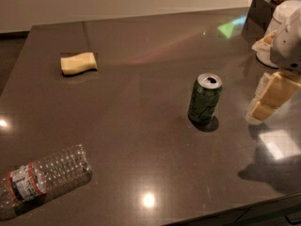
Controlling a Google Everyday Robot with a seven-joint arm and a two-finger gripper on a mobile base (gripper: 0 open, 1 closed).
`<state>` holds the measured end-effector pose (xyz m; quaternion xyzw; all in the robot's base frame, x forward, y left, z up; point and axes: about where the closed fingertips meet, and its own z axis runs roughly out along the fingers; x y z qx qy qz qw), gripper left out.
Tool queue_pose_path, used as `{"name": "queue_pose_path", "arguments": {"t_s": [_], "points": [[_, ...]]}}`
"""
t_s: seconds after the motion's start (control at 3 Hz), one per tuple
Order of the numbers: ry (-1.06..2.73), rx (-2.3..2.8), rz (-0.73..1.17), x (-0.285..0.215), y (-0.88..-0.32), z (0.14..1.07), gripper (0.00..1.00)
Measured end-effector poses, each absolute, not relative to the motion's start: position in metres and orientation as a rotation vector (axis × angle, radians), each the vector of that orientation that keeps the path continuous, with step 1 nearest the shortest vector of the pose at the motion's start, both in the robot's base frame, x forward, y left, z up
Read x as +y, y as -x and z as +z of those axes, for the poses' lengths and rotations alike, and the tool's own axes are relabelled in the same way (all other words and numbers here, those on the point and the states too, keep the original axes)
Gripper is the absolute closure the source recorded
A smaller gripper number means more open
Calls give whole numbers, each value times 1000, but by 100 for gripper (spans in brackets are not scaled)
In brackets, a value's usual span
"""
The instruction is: Pick green can
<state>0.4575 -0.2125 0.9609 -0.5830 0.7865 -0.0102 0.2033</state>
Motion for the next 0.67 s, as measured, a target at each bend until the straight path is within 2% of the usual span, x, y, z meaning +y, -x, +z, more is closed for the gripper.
{"name": "queue_pose_path", "arguments": {"t_s": [0.67], "points": [[1559,2118,89,-188,-484,937,0]]}}
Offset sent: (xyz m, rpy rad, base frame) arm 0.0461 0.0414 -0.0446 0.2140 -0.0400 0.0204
